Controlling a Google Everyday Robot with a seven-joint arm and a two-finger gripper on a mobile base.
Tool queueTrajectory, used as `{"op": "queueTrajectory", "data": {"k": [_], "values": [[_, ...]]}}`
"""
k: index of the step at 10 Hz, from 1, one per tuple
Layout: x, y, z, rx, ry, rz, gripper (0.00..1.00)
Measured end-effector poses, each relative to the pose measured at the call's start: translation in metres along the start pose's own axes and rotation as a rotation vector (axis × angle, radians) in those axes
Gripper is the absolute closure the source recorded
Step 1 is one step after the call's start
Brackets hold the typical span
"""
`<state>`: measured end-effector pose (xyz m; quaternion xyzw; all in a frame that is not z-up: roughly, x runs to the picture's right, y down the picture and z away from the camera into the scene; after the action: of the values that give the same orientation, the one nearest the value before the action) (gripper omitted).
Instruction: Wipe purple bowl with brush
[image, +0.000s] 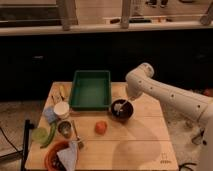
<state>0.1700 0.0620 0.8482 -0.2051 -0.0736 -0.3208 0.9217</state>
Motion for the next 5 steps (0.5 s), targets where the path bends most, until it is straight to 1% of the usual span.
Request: {"op": "queueTrajectory", "data": {"k": [1, 3, 5], "values": [[-0.002, 0.006, -0.002, -0.003, -0.011, -0.009, 1.0], [0.008, 0.026, -0.008, -0.018, -0.014, -0.005, 1.0], [0.022, 0.051, -0.013, -0.048, 0.003, 0.01, 1.0]]}}
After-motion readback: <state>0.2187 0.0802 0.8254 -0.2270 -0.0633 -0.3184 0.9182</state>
